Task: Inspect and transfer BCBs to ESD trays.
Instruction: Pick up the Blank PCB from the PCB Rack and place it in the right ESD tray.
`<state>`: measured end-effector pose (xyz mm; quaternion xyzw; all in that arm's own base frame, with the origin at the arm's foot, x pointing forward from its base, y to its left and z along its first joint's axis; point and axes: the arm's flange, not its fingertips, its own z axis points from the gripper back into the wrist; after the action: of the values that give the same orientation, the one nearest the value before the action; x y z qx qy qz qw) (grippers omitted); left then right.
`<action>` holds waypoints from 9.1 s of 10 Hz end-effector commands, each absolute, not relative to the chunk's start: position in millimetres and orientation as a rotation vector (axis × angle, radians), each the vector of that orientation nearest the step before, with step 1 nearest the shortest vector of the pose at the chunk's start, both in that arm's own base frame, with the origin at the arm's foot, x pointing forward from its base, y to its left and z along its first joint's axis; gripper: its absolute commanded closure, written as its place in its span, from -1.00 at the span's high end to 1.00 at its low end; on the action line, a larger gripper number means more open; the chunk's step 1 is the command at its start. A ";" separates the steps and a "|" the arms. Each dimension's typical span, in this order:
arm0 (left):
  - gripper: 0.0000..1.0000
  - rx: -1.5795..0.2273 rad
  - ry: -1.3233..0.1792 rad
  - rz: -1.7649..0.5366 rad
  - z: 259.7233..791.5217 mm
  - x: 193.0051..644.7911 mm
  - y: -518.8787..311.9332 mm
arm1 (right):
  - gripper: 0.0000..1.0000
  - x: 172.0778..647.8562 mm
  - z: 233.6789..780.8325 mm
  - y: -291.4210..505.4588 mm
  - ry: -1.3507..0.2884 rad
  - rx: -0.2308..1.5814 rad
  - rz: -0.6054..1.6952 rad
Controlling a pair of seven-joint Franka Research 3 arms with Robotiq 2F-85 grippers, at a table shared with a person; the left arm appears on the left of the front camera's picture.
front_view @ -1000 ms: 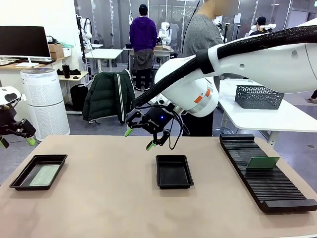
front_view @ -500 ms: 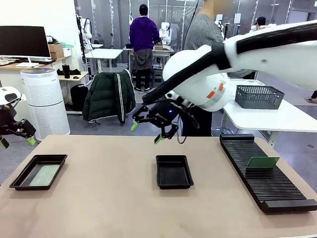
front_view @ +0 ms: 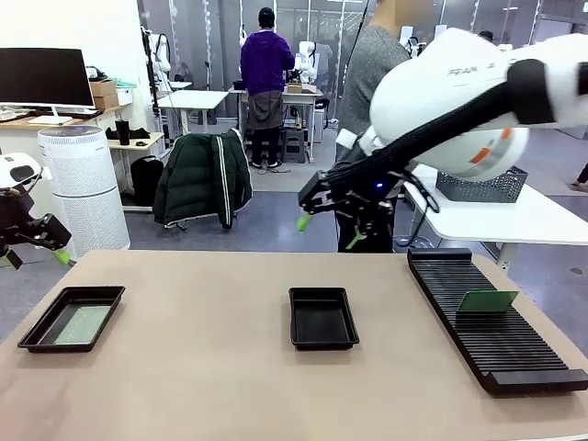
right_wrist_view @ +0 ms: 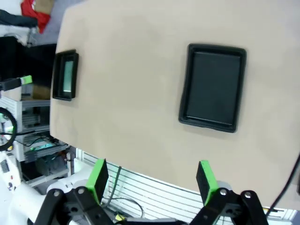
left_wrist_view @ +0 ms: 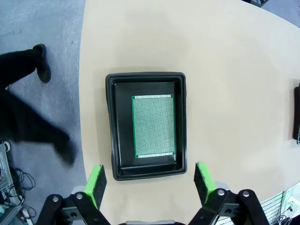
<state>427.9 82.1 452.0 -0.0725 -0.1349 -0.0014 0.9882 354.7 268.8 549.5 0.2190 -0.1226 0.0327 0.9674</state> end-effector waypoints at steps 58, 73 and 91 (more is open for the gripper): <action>1.00 -0.139 -0.261 0.002 446.9 430.1 88.8 | 1.00 474.5 360.0 -76.9 -0.257 -0.111 1.597; 1.00 -0.139 -0.261 0.002 446.9 430.1 88.8 | 0.27 476.0 362.3 -70.2 -0.227 -0.064 1.618; 1.00 -0.139 -0.261 0.002 446.9 430.1 88.8 | -1.00 480.2 360.8 -68.5 -0.215 -0.056 1.609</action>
<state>429.7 86.4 448.7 -0.0721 -0.1314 0.0026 0.9887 475.9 -65.9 364.4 -0.0372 -0.0877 0.7164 0.6912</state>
